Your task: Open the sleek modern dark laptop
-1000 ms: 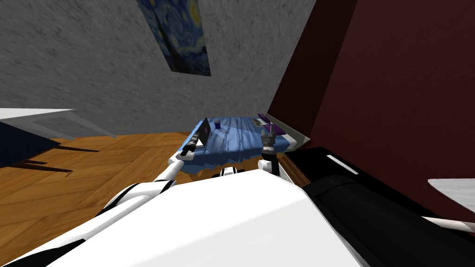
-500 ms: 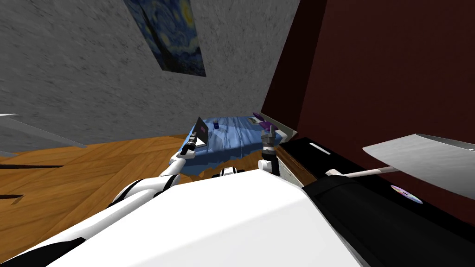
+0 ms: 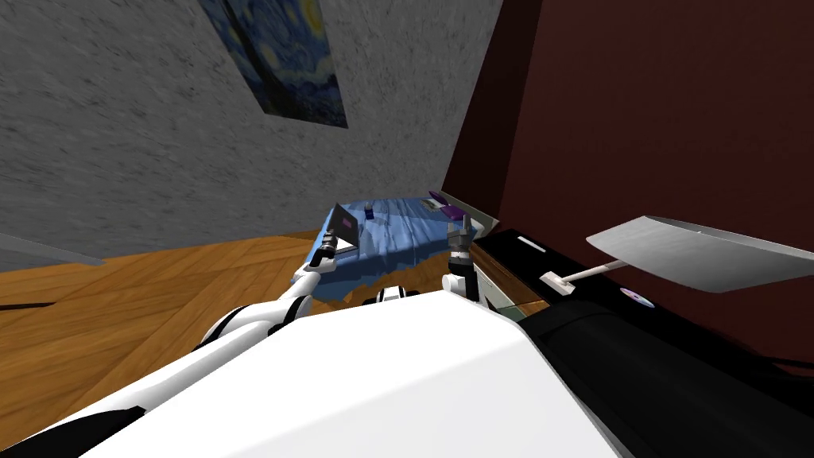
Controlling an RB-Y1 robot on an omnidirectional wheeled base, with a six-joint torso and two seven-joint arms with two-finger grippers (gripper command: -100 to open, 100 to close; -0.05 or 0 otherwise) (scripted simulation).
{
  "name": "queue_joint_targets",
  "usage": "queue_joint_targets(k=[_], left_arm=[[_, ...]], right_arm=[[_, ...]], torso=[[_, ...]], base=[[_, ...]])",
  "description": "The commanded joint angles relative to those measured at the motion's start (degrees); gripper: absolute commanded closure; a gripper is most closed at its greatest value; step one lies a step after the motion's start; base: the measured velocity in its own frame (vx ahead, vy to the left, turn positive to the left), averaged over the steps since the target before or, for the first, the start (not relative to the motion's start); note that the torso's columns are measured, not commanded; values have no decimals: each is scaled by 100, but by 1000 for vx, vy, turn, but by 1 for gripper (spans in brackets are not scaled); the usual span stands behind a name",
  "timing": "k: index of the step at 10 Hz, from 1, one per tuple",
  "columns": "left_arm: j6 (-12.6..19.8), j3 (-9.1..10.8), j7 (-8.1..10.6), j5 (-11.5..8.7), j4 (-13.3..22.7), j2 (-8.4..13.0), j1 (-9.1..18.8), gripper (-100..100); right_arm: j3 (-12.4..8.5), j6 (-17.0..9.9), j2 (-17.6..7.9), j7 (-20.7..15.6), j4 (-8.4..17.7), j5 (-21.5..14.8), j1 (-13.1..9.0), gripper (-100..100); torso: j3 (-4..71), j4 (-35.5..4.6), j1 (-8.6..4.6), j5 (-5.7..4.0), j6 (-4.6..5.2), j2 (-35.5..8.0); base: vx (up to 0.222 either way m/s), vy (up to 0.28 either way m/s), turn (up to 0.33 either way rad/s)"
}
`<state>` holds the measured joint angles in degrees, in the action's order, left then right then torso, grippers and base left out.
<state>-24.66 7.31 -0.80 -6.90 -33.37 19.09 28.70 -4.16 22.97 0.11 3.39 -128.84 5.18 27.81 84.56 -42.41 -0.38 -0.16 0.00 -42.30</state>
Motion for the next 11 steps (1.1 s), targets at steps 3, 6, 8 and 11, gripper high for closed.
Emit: queue_joint_targets(k=[3,6,8,11], left_arm=[[-176,-463,-275,-763,-379,-406,-318,100],[-235,-618,-367,-1147,-505,-542,-424,100],[-293,-772,-459,-1433,-631,-677,-530,100],[-411,-1081,-642,-1937,-884,-948,-742,100]], right_arm=[[-1,0,-1,0,0,0,0,0],[-1,0,-1,0,0,0,0,0],[-1,0,-1,0,0,0,1,0],[0,0,0,0,0,0,0,0]], torso=[[5,9,44,18,4,7],[-4,4,32,12,3,-7],[-6,0,38,12,1,-9],[-10,-4,32,10,-2,-16]], base=[[45,132,51],[22,83,36],[38,98,38],[32,105,48]])
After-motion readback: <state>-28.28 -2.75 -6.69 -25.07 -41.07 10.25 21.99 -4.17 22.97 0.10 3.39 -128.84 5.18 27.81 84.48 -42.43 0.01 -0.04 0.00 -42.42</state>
